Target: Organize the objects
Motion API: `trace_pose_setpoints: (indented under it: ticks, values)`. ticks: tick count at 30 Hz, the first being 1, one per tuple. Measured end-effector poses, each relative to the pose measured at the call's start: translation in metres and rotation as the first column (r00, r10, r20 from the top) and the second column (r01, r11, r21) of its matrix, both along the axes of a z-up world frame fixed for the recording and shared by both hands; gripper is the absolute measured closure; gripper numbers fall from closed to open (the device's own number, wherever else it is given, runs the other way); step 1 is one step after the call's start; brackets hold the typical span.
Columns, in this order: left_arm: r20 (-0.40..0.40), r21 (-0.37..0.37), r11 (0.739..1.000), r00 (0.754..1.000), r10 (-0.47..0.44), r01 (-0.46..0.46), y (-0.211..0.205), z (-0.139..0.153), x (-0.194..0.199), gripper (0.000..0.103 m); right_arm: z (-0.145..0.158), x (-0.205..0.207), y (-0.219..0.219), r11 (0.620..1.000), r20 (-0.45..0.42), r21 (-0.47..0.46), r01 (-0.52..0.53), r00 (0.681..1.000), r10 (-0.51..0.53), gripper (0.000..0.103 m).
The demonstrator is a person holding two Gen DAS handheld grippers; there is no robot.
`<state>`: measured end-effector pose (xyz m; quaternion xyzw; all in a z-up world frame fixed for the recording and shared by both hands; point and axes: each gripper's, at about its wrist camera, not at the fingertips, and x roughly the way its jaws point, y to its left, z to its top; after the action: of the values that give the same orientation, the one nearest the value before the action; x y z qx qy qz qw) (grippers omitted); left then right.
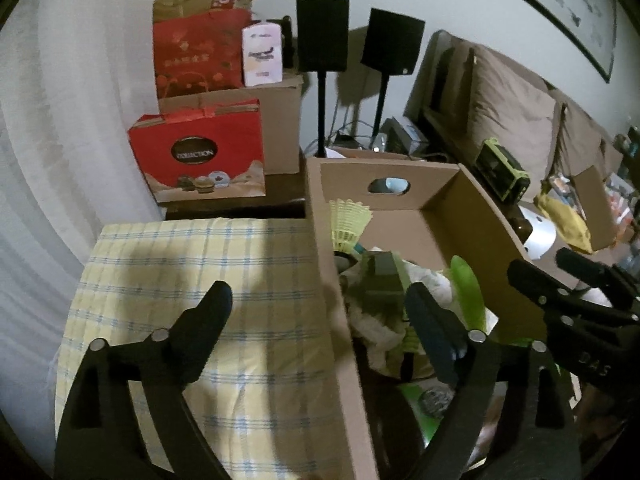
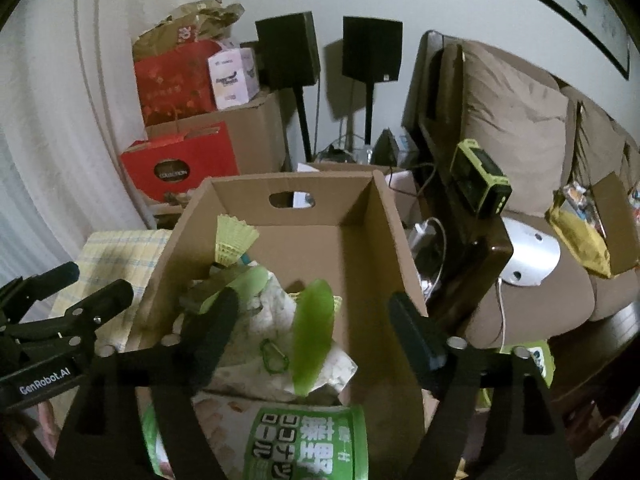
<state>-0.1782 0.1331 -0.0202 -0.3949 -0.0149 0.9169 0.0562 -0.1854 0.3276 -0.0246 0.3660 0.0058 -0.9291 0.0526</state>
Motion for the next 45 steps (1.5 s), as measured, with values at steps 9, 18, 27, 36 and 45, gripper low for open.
trace_pose_setpoints:
  ticks: [9,18,27,36,45]
  values:
    - [-0.02,0.009,1.0,1.0,0.019,-0.019,-0.026,0.006,0.019,0.001,0.006,0.019,-0.006,1.0,-0.018,-0.024,-0.016,1.0,0.016,0.001]
    - [-0.051,-0.008,0.999,0.998,0.043,-0.043,-0.047,0.016,0.044,0.0,0.008,0.038,-0.023,0.999,-0.023,-0.026,-0.03,0.999,0.029,0.001]
    - [-0.071,0.01,0.999,0.996,0.051,-0.051,-0.063,0.024,0.072,0.0,0.012,0.062,-0.035,1.0,-0.035,0.007,-0.028,0.999,0.028,0.0]
    - [-0.092,-0.015,0.997,0.993,0.069,-0.071,-0.072,0.029,0.105,0.0,0.021,0.099,-0.04,1.0,-0.062,-0.006,-0.03,0.998,0.029,0.0]
    - [-0.094,-0.012,0.995,0.99,0.101,-0.102,-0.082,0.03,0.14,0.0,0.022,0.131,-0.046,0.999,-0.068,-0.019,-0.035,0.997,0.034,0.0]
